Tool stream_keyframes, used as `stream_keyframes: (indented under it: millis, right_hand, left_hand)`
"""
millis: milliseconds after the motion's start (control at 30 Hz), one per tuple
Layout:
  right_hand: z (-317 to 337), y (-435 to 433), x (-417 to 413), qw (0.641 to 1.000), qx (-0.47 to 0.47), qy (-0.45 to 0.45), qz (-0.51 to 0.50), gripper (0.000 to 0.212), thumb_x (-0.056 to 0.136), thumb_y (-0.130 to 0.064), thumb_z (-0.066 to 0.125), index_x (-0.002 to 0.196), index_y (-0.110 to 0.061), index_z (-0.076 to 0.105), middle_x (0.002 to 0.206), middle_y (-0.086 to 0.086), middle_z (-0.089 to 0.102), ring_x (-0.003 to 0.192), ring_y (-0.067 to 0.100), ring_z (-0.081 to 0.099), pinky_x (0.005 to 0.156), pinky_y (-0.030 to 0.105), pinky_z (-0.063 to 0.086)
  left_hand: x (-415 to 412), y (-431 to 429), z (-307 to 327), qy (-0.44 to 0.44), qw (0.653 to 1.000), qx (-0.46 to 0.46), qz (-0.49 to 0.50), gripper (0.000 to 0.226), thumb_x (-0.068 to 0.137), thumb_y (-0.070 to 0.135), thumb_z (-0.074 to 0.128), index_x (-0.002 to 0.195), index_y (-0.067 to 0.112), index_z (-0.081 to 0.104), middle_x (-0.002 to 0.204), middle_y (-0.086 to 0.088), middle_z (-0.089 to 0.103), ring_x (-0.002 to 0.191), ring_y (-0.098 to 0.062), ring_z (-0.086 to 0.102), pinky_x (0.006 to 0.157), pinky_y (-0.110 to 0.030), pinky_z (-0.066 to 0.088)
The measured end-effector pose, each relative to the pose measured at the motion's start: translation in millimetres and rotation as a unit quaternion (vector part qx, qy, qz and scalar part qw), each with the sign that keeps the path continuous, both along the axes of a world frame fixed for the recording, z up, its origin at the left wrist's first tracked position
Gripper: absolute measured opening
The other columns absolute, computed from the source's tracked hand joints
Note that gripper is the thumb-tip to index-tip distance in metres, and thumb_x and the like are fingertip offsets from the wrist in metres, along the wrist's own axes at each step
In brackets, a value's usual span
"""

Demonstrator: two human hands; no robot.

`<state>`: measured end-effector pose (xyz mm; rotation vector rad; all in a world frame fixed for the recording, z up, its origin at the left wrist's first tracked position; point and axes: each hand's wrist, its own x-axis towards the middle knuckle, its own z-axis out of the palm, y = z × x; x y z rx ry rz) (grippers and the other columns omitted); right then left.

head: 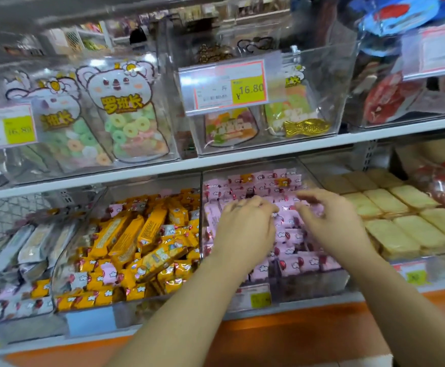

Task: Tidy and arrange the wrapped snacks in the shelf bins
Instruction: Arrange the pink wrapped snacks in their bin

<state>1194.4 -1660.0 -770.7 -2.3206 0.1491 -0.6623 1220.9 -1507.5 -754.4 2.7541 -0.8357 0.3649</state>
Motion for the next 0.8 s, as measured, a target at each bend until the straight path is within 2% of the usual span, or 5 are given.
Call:
stream_keyframes:
  millis: [100, 233, 300, 533, 800]
  right_hand:
    - [-5.6, -28.4, 11.1, 0.998, -0.005, -0.001, -0.056, 0.024, 0.084, -0.014, 0.063, 0.107, -0.014, 0.069, 0.102, 0.008, 0.069, 0.098, 0.028, 0.061, 0.086, 0.038, 0.049]
    - [-15.5, -50.3, 23.8, 0.998, 0.021, 0.018, -0.06, 0.024, 0.085, -0.013, 0.065, 0.108, -0.011, 0.07, 0.109, 0.009, 0.067, 0.1, 0.027, 0.061, 0.084, 0.026, 0.042]
    - [-20.8, -54.5, 28.1, 0.997, 0.046, 0.005, -0.06, 0.022, 0.085, -0.01, 0.064, 0.106, -0.009, 0.07, 0.109, 0.008, 0.068, 0.099, 0.025, 0.062, 0.082, 0.021, 0.039]
    - [-28.7, -59.5, 32.6, 0.993, 0.112, -0.016, -0.046, 0.022, 0.086, -0.005, 0.061, 0.106, -0.008, 0.07, 0.106, 0.002, 0.067, 0.087, 0.01, 0.057, 0.075, 0.012, 0.038]
    - [-33.5, -59.8, 37.4, 0.992, 0.113, -0.026, -0.053, 0.025, 0.086, -0.003, 0.059, 0.107, -0.01, 0.07, 0.107, 0.001, 0.066, 0.082, 0.006, 0.055, 0.061, 0.003, 0.035]
  left_hand:
    - [19.7, -29.1, 1.7, 0.041, 0.999, -0.016, 0.009, 0.033, 0.097, 0.021, 0.043, 0.126, 0.024, 0.057, 0.126, 0.001, 0.058, 0.111, -0.021, 0.055, 0.093, -0.035, 0.042]
    - [53.9, -59.7, -3.3, 0.078, 0.995, 0.007, 0.058, 0.026, 0.095, 0.015, 0.045, 0.114, 0.023, 0.061, 0.114, -0.006, 0.062, 0.094, -0.023, 0.059, 0.076, -0.033, 0.048]
    - [69.9, -75.8, -10.7, 0.069, 0.994, 0.047, 0.071, 0.034, 0.095, 0.013, 0.046, 0.125, 0.024, 0.056, 0.117, -0.007, 0.059, 0.099, -0.026, 0.059, 0.074, -0.034, 0.047]
    - [126.7, -101.0, -15.6, 0.121, 0.973, -0.116, 0.157, 0.035, 0.099, 0.016, 0.04, 0.129, 0.024, 0.056, 0.137, -0.005, 0.053, 0.12, -0.026, 0.053, 0.099, -0.033, 0.044]
    - [147.2, -101.3, -31.5, 0.15, 0.977, -0.078, 0.133, 0.023, 0.097, 0.015, 0.049, 0.111, 0.02, 0.066, 0.12, -0.005, 0.063, 0.106, -0.025, 0.059, 0.092, -0.035, 0.048]
